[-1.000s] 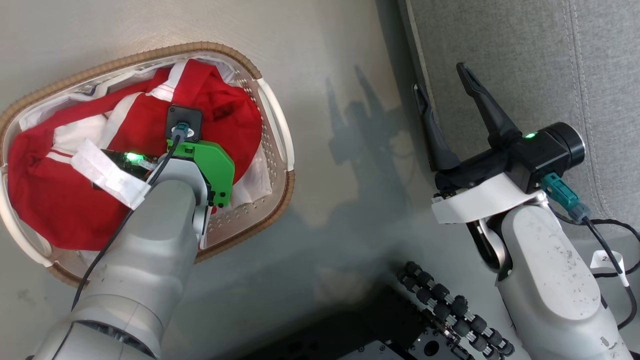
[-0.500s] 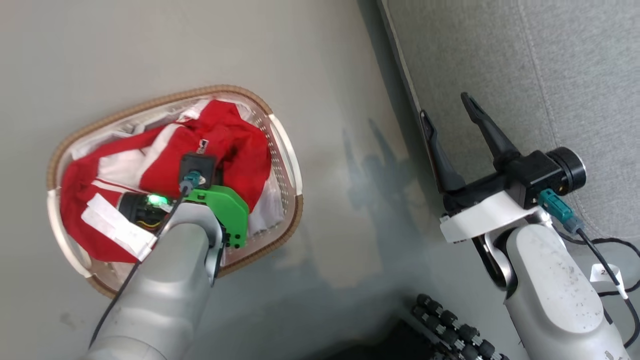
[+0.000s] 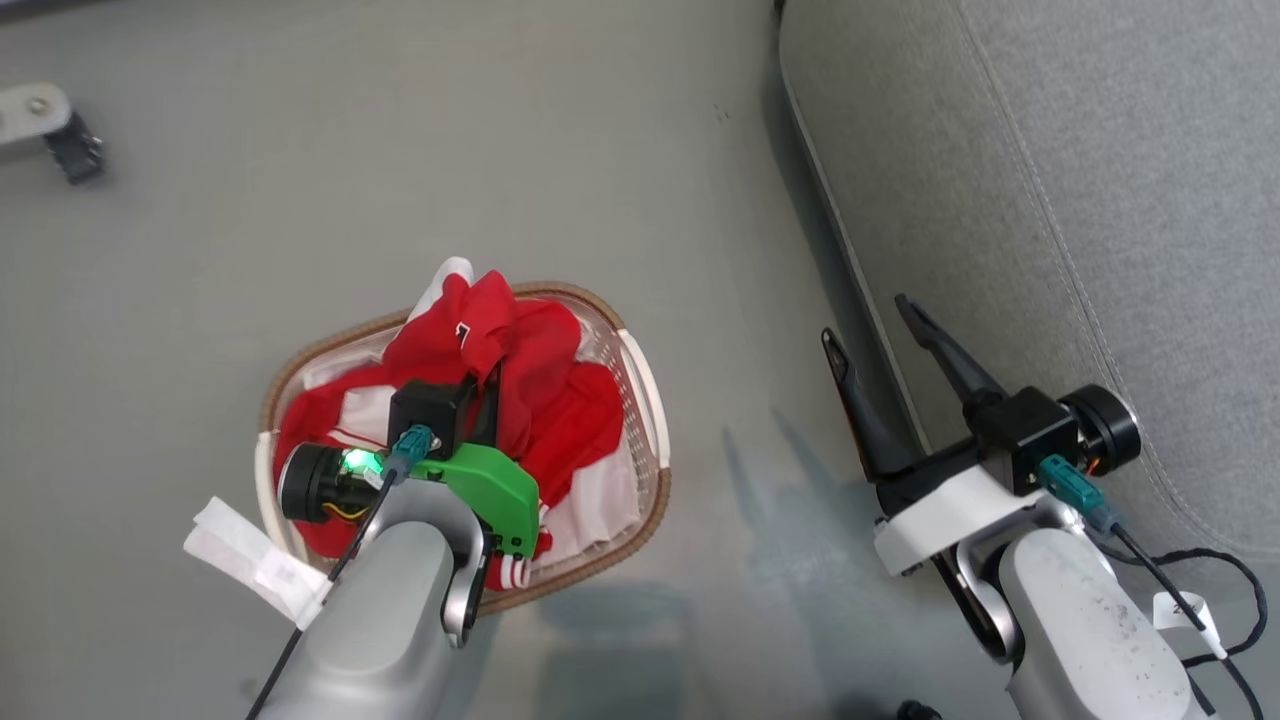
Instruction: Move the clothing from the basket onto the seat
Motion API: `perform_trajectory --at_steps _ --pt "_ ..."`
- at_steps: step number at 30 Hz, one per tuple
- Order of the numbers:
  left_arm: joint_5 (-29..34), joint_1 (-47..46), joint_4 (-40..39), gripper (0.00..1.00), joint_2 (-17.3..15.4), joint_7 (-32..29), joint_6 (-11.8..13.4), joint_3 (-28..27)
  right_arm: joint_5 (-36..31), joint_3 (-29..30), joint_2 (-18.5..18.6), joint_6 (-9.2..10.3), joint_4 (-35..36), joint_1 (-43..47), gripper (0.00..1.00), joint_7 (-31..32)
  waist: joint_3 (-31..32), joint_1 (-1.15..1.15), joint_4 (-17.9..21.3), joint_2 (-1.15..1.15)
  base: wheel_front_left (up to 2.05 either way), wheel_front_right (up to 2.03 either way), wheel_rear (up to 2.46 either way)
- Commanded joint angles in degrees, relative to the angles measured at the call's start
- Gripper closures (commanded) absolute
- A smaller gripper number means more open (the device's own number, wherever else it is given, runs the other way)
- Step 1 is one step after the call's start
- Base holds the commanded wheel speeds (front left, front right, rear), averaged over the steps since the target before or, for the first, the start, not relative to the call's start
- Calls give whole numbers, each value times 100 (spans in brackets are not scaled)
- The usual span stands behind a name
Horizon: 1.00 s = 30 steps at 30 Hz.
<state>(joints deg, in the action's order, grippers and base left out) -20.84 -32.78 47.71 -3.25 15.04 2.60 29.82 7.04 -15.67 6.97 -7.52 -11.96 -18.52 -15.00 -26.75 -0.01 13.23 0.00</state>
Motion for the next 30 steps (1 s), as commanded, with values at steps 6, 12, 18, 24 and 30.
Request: perform_trajectory --at_steps 6,12,18,24,30 --pt "470 455 -709 100 -13 21 -112 -323 -53 -12 15 5 -124 345 0 -28 948 1 -659 0 0 0 0" --pt "673 810 -1414 100 10 21 -295 -664 -61 20 -28 6 -193 618 0 -28 1397 1 -865 0 0 0 0" --pt "779 1036 -2172 100 27 21 -402 -920 -80 29 -99 6 -233 832 0 -28 1755 1 -982 0 0 0 0" --pt "603 1015 -2863 100 26 20 -500 -833 -100 -7 -152 6 -272 1020 0 -28 2045 1 -1019 0 0 0 0" --pt "449 980 -3215 100 27 14 -442 -641 -114 -52 -188 6 -287 1127 0 -28 2183 1 -1004 0 0 0 0"
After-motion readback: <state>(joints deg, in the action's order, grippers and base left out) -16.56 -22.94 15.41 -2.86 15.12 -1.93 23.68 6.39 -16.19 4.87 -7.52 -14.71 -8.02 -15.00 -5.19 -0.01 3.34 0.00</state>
